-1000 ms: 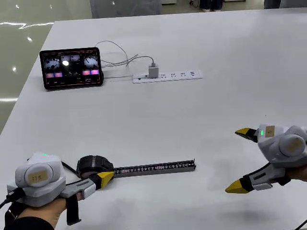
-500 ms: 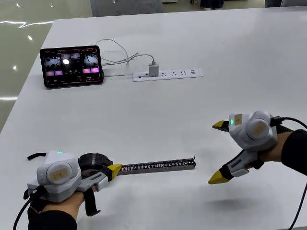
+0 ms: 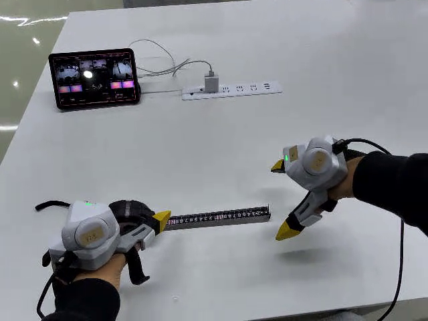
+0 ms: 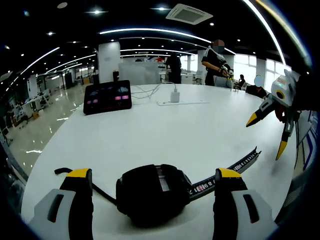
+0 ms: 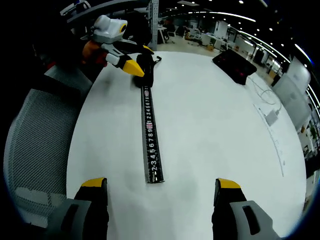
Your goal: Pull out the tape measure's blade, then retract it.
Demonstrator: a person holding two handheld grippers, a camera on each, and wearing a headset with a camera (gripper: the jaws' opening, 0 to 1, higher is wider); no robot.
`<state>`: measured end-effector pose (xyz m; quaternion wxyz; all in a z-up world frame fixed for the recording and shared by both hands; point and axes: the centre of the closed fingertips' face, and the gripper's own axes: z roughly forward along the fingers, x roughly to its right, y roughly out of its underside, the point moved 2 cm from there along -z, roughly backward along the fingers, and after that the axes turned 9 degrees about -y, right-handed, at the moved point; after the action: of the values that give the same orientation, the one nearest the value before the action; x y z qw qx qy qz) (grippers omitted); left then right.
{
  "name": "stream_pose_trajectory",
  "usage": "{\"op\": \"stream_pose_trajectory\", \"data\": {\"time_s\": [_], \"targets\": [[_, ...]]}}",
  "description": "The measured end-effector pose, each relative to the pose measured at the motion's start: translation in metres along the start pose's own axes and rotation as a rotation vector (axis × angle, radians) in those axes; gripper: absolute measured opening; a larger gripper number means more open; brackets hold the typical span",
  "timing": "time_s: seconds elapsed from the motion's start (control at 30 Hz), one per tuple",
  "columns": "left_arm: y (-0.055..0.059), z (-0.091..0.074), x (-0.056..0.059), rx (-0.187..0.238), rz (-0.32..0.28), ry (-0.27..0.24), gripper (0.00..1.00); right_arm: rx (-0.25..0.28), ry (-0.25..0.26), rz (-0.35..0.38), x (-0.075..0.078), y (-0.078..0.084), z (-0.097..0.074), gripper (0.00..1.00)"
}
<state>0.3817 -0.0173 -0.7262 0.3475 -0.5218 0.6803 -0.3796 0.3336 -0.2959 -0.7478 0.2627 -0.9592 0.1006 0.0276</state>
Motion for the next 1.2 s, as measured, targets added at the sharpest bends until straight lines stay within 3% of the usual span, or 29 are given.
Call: {"op": "stream_pose_trajectory", "data": {"time_s": [0.1,0.27,0.33,0.63,0.8,1.03,1.2], "targets": [[0.000,0.002,0.001,0.008,-0.010,-0.003,0.99,-0.006,-0.006,0.017,0.001,-0.001,0.003,0.83],[-0.001,0.003,0.002,0.017,-0.016,-0.002,0.99,-0.054,0.003,-0.002,0.003,0.005,0.015,0.68],[0.000,0.003,0.002,0.015,-0.025,-0.001,0.99,-0.091,0.007,-0.028,0.003,0.010,0.020,0.57],[0.000,0.003,0.005,0.021,-0.031,-0.002,0.99,-0.092,-0.033,-0.038,-0.002,0.005,0.026,0.41],[0.000,0.002,0.004,0.026,-0.036,-0.005,0.99,-0.105,-0.029,-0.043,-0.002,0.006,0.026,0.38],[0.000,0.002,0.003,0.029,-0.040,-0.011,0.99,-0.104,-0.044,-0.020,-0.003,0.009,0.026,0.22],[0.000,0.002,0.003,0.031,-0.045,-0.012,0.99,-0.113,-0.054,-0.039,-0.007,0.008,0.028,0.17]]}}
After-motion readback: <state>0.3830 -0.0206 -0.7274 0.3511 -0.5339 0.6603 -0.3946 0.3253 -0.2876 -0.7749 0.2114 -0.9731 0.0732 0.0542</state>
